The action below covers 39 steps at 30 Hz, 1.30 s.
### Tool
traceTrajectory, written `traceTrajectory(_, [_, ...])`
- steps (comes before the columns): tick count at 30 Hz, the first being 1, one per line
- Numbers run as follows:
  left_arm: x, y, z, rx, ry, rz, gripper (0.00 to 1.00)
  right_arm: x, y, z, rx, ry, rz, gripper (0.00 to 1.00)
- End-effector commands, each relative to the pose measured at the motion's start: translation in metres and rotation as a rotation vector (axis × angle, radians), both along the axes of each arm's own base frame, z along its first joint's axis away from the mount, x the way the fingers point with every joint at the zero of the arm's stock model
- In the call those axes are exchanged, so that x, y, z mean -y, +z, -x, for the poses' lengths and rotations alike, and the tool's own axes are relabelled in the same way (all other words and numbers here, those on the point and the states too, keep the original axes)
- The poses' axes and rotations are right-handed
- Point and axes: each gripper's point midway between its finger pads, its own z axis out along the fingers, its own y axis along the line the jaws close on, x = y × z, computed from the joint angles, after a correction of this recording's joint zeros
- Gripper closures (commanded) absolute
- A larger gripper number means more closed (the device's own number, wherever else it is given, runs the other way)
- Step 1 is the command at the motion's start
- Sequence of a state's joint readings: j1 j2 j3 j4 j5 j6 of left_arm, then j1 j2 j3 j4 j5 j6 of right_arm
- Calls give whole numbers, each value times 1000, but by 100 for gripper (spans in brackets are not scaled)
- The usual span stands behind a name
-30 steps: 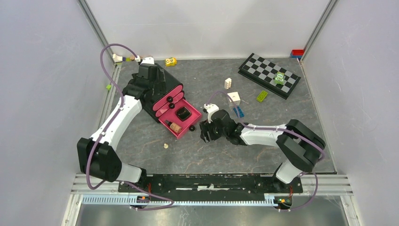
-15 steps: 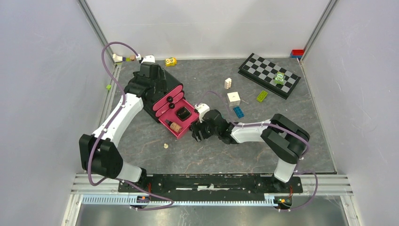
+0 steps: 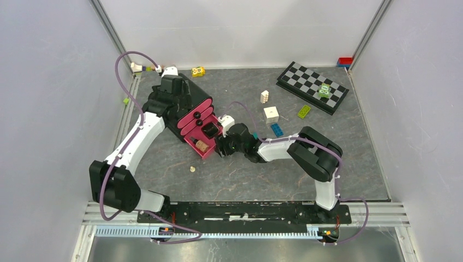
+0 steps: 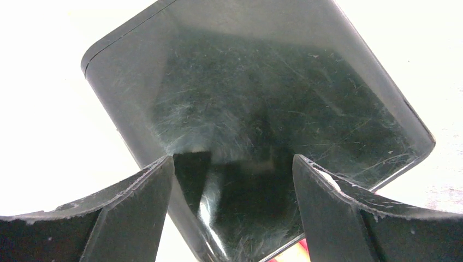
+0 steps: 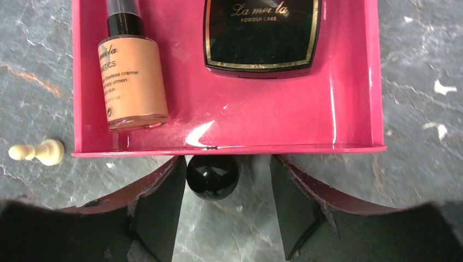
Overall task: Organize the makeup
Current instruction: Close the drawer in the storage box.
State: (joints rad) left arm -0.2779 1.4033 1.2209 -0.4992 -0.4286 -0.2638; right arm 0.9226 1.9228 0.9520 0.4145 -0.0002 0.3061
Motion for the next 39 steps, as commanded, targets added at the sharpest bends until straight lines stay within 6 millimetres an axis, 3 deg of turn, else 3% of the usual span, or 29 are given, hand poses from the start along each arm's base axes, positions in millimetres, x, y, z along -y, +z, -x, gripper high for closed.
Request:
traceTrajectory(1, [-16,-37,31,-174,-2,-91,14,-32,16,-12,32,30,-83,37])
traceTrajectory(16, [-23,-36,40,-166,15,-112,14,-77,23,-39,18,-5,-212,40])
traceTrajectory(27, [-22,-39,39,-173,7,-113,14,-94,39,-61,14,-76,-344,42])
traceTrajectory(39, [-19,-41,39,-181,-6,-106,14,-99,45,-80,-19,-136,-478,43])
